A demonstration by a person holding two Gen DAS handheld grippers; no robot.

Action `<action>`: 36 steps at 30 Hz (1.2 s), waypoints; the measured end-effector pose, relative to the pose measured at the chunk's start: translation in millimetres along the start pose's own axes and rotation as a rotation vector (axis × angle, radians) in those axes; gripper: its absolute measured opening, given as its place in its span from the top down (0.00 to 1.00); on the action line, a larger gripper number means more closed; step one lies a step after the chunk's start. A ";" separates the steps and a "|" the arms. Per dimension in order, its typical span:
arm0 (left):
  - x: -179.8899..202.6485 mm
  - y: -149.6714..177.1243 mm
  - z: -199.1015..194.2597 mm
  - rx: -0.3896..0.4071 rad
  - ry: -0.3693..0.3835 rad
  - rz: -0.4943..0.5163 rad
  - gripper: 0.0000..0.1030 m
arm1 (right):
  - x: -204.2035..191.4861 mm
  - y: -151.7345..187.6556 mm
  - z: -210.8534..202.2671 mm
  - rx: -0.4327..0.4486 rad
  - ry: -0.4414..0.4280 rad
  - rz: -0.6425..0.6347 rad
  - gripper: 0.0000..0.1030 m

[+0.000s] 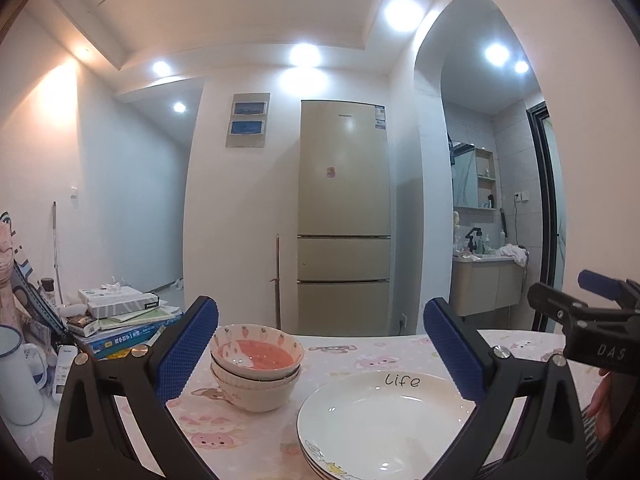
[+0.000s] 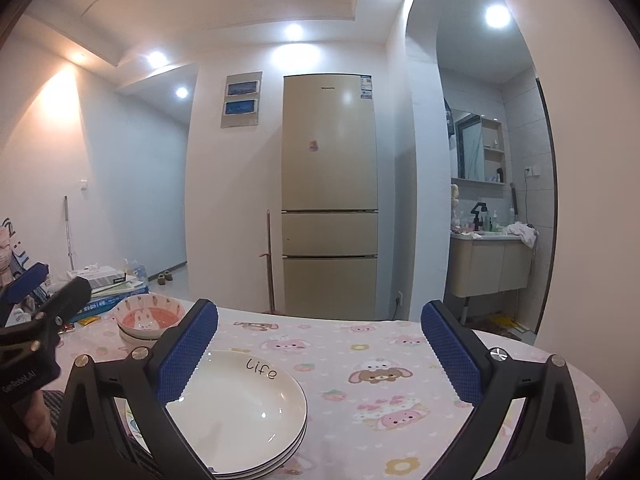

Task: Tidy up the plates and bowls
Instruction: 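Raise both open grippers away from the plate stack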

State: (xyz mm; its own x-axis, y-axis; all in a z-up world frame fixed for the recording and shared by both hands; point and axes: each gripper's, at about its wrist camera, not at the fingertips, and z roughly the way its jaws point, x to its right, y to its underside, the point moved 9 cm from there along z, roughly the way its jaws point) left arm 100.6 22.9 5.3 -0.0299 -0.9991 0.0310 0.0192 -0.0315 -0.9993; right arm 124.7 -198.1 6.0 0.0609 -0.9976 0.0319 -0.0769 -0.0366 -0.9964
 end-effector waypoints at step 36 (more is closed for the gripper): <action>12.6 14.8 3.2 -0.056 -0.014 0.039 0.00 | -1.3 10.5 -27.1 0.162 0.069 -0.033 0.00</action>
State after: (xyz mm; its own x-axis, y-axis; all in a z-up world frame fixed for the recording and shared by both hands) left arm 103.7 9.8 -9.1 -0.0166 -0.9998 -0.0085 -0.0358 0.0091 -0.9993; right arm 96.8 -198.8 -2.3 -0.0085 -0.9979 0.0646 0.0855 -0.0651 -0.9942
